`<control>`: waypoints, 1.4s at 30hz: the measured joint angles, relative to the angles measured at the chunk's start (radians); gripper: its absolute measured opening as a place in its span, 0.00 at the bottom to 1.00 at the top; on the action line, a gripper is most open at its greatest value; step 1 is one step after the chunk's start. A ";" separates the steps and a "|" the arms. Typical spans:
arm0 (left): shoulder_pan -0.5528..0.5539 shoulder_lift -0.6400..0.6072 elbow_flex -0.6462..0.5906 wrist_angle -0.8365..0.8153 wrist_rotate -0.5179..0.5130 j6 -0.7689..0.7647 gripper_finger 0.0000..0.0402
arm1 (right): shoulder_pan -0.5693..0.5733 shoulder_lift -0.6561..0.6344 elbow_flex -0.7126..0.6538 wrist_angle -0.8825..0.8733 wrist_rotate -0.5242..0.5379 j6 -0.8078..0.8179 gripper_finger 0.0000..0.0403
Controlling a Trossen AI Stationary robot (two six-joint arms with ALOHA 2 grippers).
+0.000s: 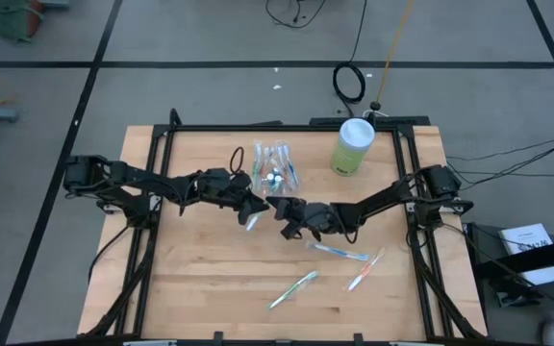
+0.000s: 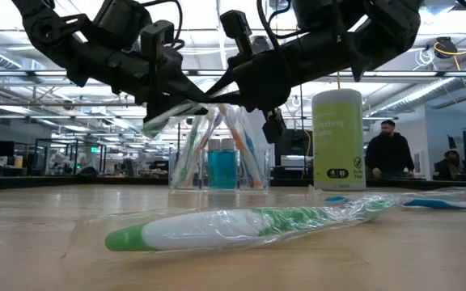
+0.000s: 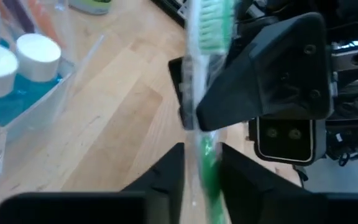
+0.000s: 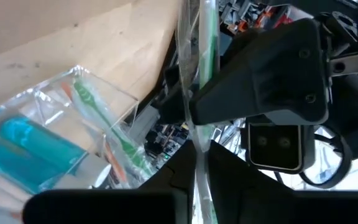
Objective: Pick & Place toothbrushing station
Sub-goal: Put the green toothbrush into the transparent organizer
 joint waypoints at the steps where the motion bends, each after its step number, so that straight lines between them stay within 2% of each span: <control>1: 0.000 0.000 0.000 0.004 0.001 0.001 0.20 | 0.000 0.000 0.000 0.000 -0.011 0.012 0.07; 7: 0.000 0.000 0.000 0.001 0.008 0.012 0.04 | 0.000 0.000 0.000 0.001 -0.032 0.082 0.14; 10: 0.001 0.000 0.000 0.001 0.007 0.021 0.03 | 0.000 0.000 0.000 0.000 -0.023 0.142 0.17; 13: 0.001 -0.002 0.000 0.005 0.006 0.029 0.07 | 0.009 0.000 0.000 0.001 -0.010 0.202 0.19; 17: 0.004 -0.018 0.002 0.012 0.007 0.042 0.11 | 0.050 0.000 0.000 0.003 0.141 0.273 0.20; 22: 0.041 -0.064 0.003 0.011 -0.002 0.088 0.05 | 0.097 -0.001 0.000 0.007 0.380 0.374 0.19; 26: 0.090 -0.112 0.001 0.012 -0.015 0.129 0.03 | 0.125 0.000 -0.001 -0.003 0.467 0.376 0.19; 30: 0.135 -0.169 0.002 0.019 -0.122 0.191 0.08 | 0.131 -0.001 -0.001 -0.001 0.479 0.391 0.20; 34: 0.145 -0.180 0.002 0.155 -0.361 0.318 0.09 | 0.122 -0.001 -0.001 0.001 0.482 0.392 0.20; 36: 0.139 -0.157 0.002 0.252 -0.443 0.346 0.07 | 0.113 -0.001 -0.001 -0.001 0.480 0.401 0.19; 39: 0.123 -0.091 0.001 0.307 -0.487 0.371 0.03 | 0.095 -0.001 -0.001 0.000 0.480 0.450 0.19; 42: 0.105 -0.009 0.000 0.374 -0.533 0.398 0.03 | 0.077 -0.001 -0.001 0.000 0.480 0.503 0.20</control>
